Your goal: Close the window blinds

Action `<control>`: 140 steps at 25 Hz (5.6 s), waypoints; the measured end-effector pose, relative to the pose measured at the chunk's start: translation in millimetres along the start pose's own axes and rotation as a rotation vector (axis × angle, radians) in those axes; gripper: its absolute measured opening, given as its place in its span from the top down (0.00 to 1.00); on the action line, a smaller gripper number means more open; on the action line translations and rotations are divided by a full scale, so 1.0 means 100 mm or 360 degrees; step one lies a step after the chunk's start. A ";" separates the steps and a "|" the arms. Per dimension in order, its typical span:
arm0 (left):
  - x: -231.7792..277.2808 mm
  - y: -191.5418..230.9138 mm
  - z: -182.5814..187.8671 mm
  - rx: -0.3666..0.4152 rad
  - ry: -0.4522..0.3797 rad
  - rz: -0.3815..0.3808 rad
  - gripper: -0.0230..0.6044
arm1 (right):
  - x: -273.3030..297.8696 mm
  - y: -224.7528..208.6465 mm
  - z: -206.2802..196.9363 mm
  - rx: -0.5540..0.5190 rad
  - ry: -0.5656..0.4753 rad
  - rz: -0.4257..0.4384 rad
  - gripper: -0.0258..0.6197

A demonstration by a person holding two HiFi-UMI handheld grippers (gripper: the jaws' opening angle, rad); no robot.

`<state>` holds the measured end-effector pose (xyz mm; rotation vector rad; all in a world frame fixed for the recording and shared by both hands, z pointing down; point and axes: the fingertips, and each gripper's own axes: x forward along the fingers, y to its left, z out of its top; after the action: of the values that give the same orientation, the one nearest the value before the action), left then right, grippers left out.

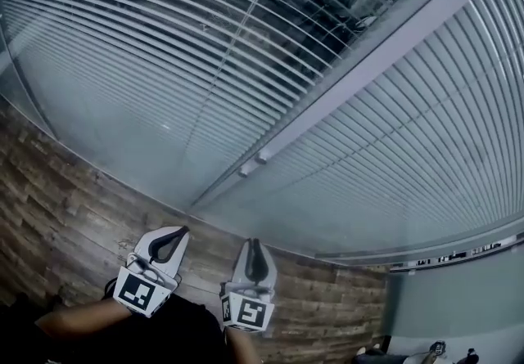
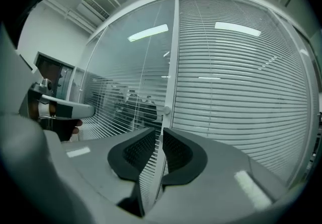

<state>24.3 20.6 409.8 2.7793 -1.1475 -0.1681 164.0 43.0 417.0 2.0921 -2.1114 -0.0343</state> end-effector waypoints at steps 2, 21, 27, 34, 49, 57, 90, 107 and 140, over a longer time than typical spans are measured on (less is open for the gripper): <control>0.08 0.10 -0.03 -0.0015 0.0033 -0.0006 0.96 | 0.19 0.01 0.03 0.0011 -0.0006 0.0009 0.87; 0.62 0.37 0.09 0.0027 0.0024 0.0120 0.96 | 1.30 -0.12 0.45 -0.0120 -0.0018 0.0080 0.78; 0.65 0.48 0.12 0.0007 0.0016 0.0144 0.96 | 1.43 -0.08 0.46 -0.0062 -0.0043 0.0089 0.77; 0.72 0.57 0.05 0.0007 0.0064 0.0129 0.96 | 1.57 -0.14 0.44 -0.0066 -0.0031 0.0024 0.74; 0.74 0.66 -0.12 -0.0008 0.0137 0.0123 0.96 | 1.67 -0.30 0.37 -0.0242 0.0003 -0.0108 0.76; 0.63 0.72 -0.11 -0.0028 0.0112 0.0169 0.96 | 1.66 -0.36 0.33 0.0238 -0.0049 -0.0079 0.77; 0.27 0.56 -0.25 -0.0053 0.0140 0.0287 0.96 | 1.70 -0.04 0.31 -0.1065 0.0102 0.0157 0.76; 0.31 0.52 -0.17 -0.0143 0.0133 0.0332 0.96 | 1.77 0.00 0.51 0.0075 -0.0007 0.0244 0.71; 0.70 1.00 -0.27 -0.0157 0.0147 -0.0169 0.96 | 1.72 0.01 0.18 -0.0784 0.0245 0.0037 0.75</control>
<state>8.7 -96.9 448.5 2.7309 -0.9445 -0.1026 160.1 -129.9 417.0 1.7206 -1.8076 -0.3419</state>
